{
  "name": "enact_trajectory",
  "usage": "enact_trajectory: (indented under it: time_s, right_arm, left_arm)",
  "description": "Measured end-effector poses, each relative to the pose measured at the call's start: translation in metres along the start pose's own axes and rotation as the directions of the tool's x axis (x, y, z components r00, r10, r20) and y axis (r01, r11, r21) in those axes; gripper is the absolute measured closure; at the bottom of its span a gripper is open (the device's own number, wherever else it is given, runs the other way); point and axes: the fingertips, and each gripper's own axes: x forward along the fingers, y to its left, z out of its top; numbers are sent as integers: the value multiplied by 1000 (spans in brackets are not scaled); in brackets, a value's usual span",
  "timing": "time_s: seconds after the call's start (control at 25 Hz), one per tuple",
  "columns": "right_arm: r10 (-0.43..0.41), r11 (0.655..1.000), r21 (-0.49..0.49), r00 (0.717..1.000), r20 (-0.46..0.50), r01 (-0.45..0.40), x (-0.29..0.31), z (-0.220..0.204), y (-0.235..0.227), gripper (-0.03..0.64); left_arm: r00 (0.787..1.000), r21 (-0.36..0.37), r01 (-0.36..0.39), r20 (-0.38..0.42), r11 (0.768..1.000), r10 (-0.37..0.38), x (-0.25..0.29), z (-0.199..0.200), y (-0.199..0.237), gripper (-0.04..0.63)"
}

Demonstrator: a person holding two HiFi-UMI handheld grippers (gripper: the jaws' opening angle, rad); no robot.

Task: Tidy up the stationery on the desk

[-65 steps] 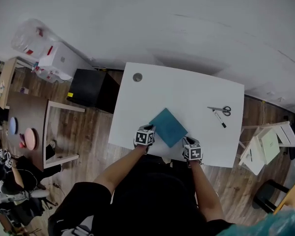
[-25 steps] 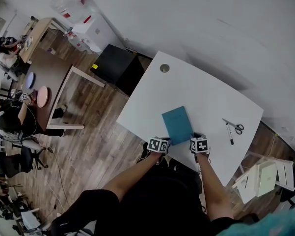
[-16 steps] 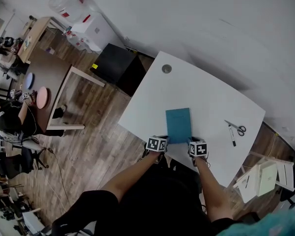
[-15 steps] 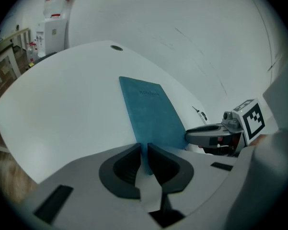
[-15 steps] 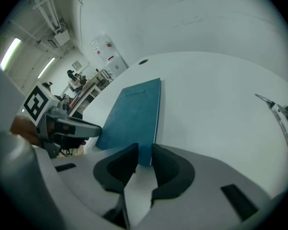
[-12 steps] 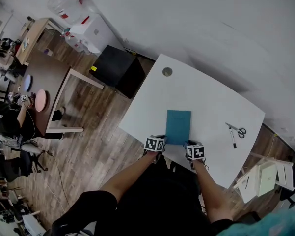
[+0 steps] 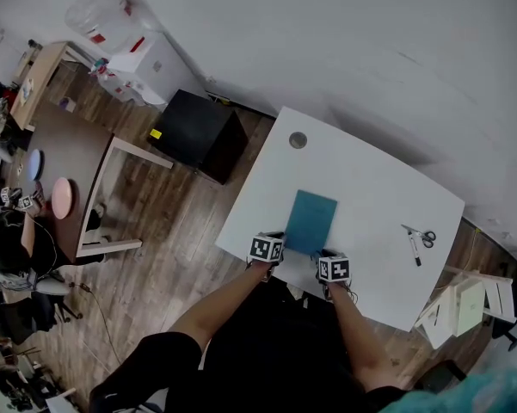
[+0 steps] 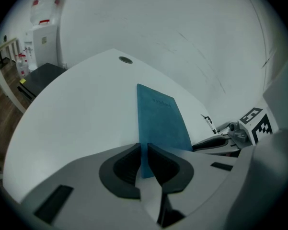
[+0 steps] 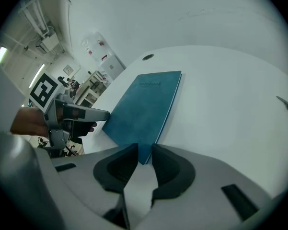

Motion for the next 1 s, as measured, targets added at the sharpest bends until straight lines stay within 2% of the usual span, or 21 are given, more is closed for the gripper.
enact_trajectory:
  time_s: [0.2,0.4,0.56,0.88,1.0]
  right_arm:
    - [-18,998,52,1000,8,17,21,25,21,518]
    - [-80,997,18,996,38,79,39,52,43,518]
    - [-68,996,59,996,60,65,52,71,53,518]
    - [-87,990,116,994,72,78,67,95,61,518]
    - [-89,988,130,993,74,79,72,104,64,518]
  left_arm:
    - [1000,31,9,-9,999,-9,-9,20,33,543]
    - [1000,54,10,-25,998,-9,-18,39,65,543]
    - [1000,88,-4,-28,996,6,-20,57,84,543]
    - [999,132,22,-45,991,-16,-18,83,106,543]
    - [999,110,30,-45,993,-25,-18,93,114,543]
